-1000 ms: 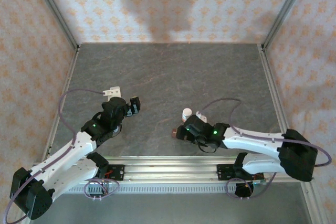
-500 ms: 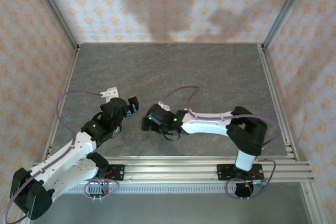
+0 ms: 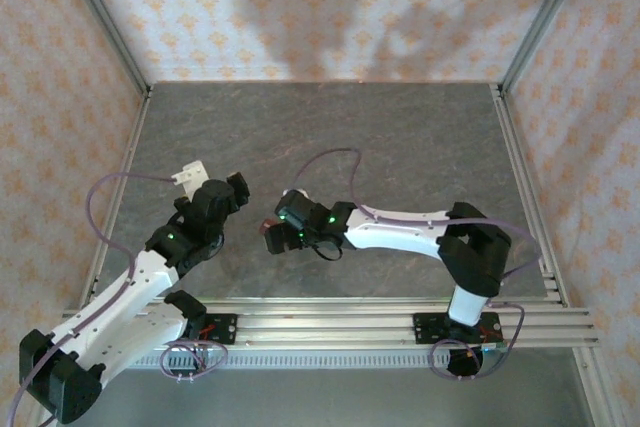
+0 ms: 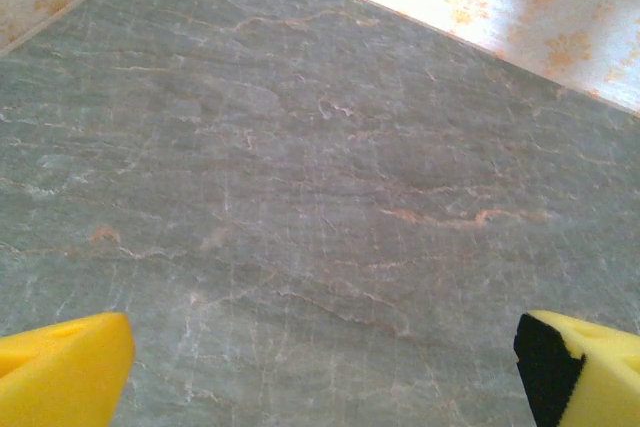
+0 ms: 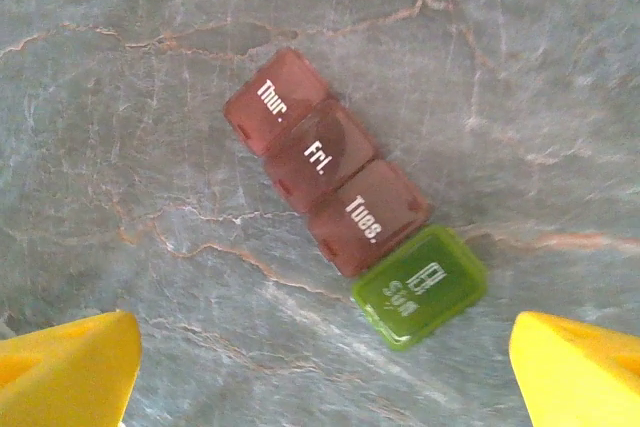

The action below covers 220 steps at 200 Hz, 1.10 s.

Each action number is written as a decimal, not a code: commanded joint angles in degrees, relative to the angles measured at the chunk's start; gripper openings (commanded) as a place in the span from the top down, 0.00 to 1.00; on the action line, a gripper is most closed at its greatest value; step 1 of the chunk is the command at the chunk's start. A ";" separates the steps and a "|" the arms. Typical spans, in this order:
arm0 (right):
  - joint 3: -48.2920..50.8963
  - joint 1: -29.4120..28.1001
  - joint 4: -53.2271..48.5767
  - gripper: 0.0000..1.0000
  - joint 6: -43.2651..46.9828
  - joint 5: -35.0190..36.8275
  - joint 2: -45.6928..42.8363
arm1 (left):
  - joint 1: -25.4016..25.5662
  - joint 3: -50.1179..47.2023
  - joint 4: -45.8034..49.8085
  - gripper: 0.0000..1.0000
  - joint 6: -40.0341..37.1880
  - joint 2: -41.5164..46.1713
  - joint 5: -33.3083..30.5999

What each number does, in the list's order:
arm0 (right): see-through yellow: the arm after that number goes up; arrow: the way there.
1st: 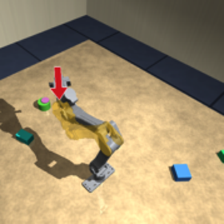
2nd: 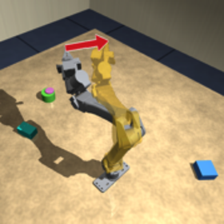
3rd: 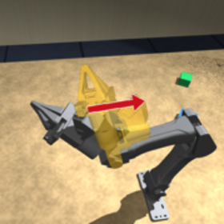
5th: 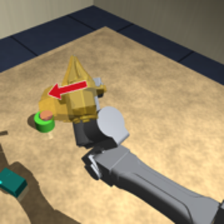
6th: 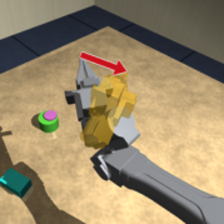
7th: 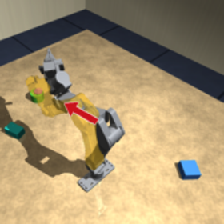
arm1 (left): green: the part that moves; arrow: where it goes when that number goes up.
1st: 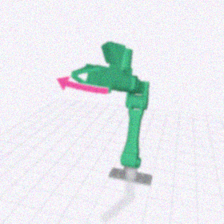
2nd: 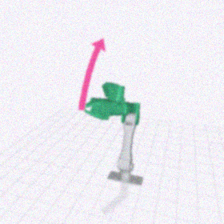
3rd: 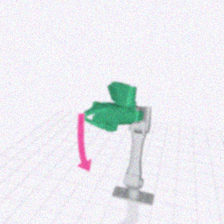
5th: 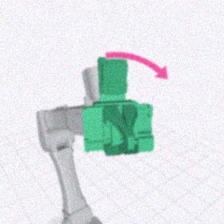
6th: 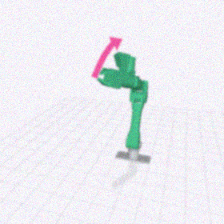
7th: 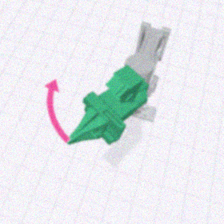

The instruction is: Sort the pills into containers

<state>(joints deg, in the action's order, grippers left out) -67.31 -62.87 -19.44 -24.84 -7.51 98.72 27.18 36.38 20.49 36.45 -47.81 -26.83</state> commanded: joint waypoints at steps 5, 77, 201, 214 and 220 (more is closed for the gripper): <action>0.81 3.32 -2.13 0.05 14.92 -1.43 -2.66 | -4.23 2.11 2.63 0.00 -0.99 -2.36 4.99; -3.96 5.79 -2.38 0.16 26.25 -7.40 6.43 | -9.31 4.41 2.33 0.00 -4.15 -6.50 13.32; -4.54 3.92 1.26 0.19 25.75 -4.11 11.62 | -10.90 1.86 -1.83 0.00 -2.96 -8.92 15.84; -4.80 3.72 1.33 0.20 25.72 -3.25 12.04 | -10.92 1.70 -1.90 0.00 -2.87 -8.97 15.93; -4.97 3.66 1.41 0.21 25.74 -2.93 12.29 | -10.92 1.67 -1.87 0.00 -2.87 -9.05 15.95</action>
<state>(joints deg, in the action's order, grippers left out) -70.35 -58.52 -18.83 0.12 -14.09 109.82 17.04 38.89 19.92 33.12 -56.53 -10.87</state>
